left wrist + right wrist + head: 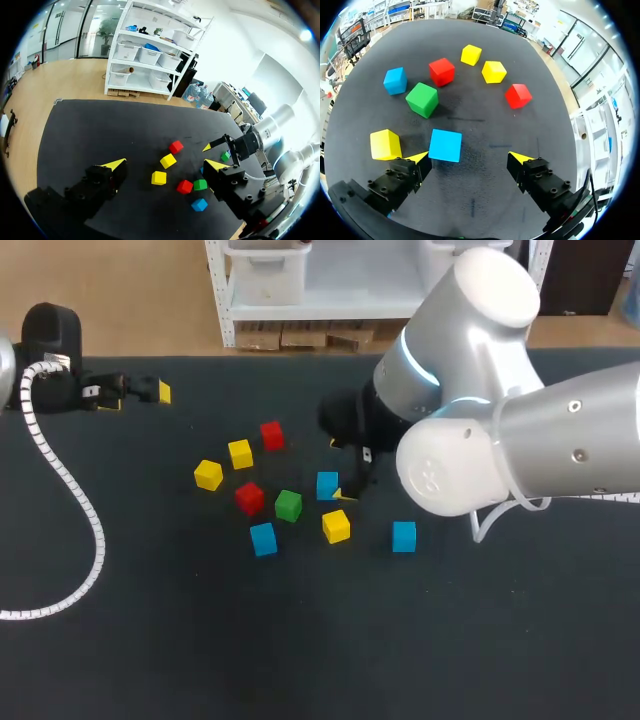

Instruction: Place the blue cubes, place green cubes on the blue cubes, place the yellow cubes on the green cubes, then place the red cubes on the yellow cubes, and place purple cube on the red cubes.

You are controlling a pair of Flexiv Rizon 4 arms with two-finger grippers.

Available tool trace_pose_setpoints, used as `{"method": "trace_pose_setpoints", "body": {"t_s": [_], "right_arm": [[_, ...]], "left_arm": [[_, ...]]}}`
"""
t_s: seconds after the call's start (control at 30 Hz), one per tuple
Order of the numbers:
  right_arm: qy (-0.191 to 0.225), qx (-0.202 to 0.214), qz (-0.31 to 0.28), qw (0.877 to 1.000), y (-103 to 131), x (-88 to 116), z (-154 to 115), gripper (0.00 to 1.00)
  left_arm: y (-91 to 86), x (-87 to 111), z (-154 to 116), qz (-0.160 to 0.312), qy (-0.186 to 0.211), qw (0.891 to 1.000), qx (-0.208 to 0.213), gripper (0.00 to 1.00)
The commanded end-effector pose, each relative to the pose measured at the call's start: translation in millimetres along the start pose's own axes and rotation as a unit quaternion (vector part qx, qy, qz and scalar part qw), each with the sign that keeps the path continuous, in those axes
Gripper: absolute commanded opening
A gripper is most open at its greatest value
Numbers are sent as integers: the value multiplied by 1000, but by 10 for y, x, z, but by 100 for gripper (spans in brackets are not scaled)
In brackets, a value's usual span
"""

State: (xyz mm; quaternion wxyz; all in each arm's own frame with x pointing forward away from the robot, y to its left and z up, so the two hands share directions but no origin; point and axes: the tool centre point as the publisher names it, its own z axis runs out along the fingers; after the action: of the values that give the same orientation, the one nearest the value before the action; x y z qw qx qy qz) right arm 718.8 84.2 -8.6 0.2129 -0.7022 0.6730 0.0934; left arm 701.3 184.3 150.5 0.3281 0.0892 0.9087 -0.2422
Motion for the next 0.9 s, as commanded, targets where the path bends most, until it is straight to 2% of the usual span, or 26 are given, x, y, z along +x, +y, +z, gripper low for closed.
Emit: {"method": "trace_pose_setpoints", "body": {"t_s": [0.03,0.3,0.47,0.7,0.9], "right_arm": [[-1,0,0,1000,-21,14,19,100],[1,2,0,1000,-46,10,16,100],[-3,-15,-6,1000,20,-34,-40,100],[-5,-61,-18,998,186,-72,-347,100],[-4,-70,-21,997,292,-32,-663,100]], "left_arm": [[1,1,0,0,0,1000,0,100],[1,1,0,0,0,1000,0,100],[1,1,0,0,0,1000,0,100],[1,1,0,0,0,1000,0,100],[1,1,0,0,0,1000,0,100]]}}
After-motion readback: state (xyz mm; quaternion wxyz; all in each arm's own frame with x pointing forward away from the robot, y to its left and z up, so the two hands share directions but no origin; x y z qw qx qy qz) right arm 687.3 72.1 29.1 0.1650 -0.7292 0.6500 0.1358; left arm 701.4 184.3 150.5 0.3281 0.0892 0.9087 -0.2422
